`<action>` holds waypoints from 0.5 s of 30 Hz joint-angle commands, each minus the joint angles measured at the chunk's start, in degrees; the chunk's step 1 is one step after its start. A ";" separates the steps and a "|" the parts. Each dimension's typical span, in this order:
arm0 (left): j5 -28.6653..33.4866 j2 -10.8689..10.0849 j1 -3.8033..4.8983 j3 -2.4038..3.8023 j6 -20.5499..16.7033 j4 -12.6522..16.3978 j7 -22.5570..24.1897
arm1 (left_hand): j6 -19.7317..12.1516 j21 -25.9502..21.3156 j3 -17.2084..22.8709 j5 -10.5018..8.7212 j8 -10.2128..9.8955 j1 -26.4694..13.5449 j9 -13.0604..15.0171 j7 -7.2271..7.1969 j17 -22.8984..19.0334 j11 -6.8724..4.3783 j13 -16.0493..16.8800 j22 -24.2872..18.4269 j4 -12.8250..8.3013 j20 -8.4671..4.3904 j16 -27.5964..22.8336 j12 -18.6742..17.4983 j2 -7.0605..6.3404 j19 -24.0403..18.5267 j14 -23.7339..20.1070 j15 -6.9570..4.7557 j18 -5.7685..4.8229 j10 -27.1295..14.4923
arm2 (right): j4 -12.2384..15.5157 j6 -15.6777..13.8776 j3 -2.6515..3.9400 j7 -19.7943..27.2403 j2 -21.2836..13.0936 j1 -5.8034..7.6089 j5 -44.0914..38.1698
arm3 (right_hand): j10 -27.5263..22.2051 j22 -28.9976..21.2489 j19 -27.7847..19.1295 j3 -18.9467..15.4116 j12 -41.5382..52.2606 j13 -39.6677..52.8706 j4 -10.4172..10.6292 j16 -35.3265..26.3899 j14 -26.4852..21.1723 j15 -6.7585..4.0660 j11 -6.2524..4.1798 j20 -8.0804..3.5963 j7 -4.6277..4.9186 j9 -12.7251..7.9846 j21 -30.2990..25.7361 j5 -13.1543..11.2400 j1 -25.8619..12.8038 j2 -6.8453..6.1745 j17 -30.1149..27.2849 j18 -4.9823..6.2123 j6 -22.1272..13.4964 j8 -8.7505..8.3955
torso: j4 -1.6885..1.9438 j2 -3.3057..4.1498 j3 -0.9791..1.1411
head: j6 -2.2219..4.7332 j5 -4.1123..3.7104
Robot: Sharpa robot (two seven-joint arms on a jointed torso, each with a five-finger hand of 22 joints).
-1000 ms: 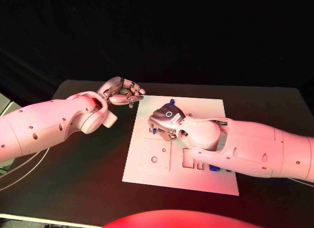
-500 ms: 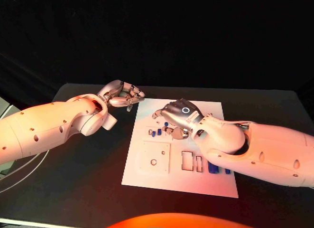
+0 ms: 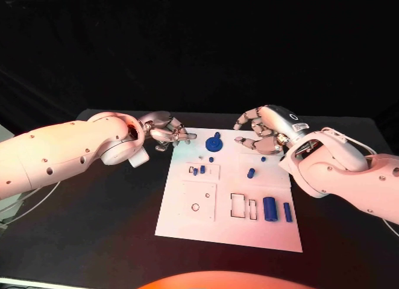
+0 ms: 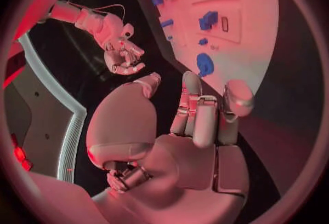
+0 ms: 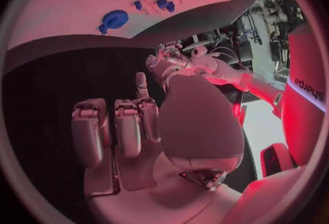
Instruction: Assemble the parts on the task board
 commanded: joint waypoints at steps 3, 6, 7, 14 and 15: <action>-7.38 0.94 2.27 0.06 13.76 0.89 -14.75 | -0.07 0.83 -1.16 0.18 1.46 0.73 1.08 -0.68 2.74 -0.14 2.91 0.96 0.13 -0.23 0.44 1.29 0.44 0.83 1.37 -0.40 -0.92 1.67 | 0.35 -1.19 0.11 3.82 -1.73 0.20 15.38 | 1.87 15.08 6.00 -0.76 -0.41 10.45 0.55 -0.26 5.81 0.57 0.61 0.80 0.27 0.69 0.25 0.24 -0.29 0.23 14.30 -0.39 -1.53 0.99 | -0.14 -0.51 0.34 | -0.20 0.09; -7.88 1.71 3.09 0.05 15.93 0.97 -17.76 | -0.09 1.08 -1.96 0.17 2.40 0.39 1.86 -0.89 3.03 -0.31 3.86 1.32 0.15 -0.36 0.50 1.60 0.85 1.04 1.51 -0.54 -0.99 2.06 | 0.31 -1.08 0.14 3.80 -2.49 0.24 17.84 | 1.76 15.08 6.00 -1.06 -0.53 10.38 0.96 -0.29 5.79 0.88 0.84 1.07 0.56 0.94 0.25 0.33 -0.33 0.28 14.24 -0.39 -2.39 1.32 | -0.22 -0.67 0.43 | -0.23 0.05; -7.98 1.97 3.25 0.05 16.47 0.91 -18.48 | -0.06 1.18 -2.28 0.18 2.87 0.36 2.26 -0.99 3.23 -0.40 4.26 1.48 0.14 -0.42 0.54 1.70 1.02 1.13 1.60 -0.61 -1.02 2.19 | 0.28 -1.06 0.14 3.79 -2.66 0.24 18.37 | 1.76 15.08 6.00 -1.06 -0.53 10.38 0.97 -0.29 5.79 0.88 0.84 1.07 0.56 0.94 0.25 0.33 -0.33 0.28 14.24 -0.39 -2.40 1.33 | -0.27 -0.72 0.46 | -0.30 0.01; -10.98 4.58 3.92 0.00 20.15 -0.16 -22.91 | -0.34 1.34 -3.21 0.16 3.91 -0.18 3.31 -1.17 3.23 -0.55 4.73 1.68 0.21 -0.57 0.47 1.68 1.68 1.21 1.60 -0.76 -1.05 2.16 | 0.09 -0.87 0.16 3.47 -3.76 0.27 20.30 | 1.68 15.08 5.99 -1.46 -0.61 10.34 1.48 -0.32 5.78 1.19 1.05 1.36 0.80 1.14 0.25 0.50 -0.42 0.23 14.19 -0.39 -3.43 1.56 | -0.36 -0.79 0.52 | -0.59 -0.04; -11.43 4.95 3.97 -0.01 20.47 -0.37 -23.32 | -0.45 1.29 -3.38 0.14 4.01 -0.33 3.45 -1.17 3.21 -0.56 4.67 1.60 0.22 -0.59 0.45 1.61 1.75 1.15 1.59 -0.76 -1.03 2.06 | 0.06 -0.84 0.16 3.41 -3.84 0.27 20.40 | 1.70 15.08 6.00 -1.48 -0.58 10.36 1.50 -0.31 5.78 1.21 1.06 1.38 0.81 1.14 0.25 0.50 -0.42 0.21 14.20 -0.39 -3.49 1.57 | -0.33 -0.78 0.50 | -0.63 -0.01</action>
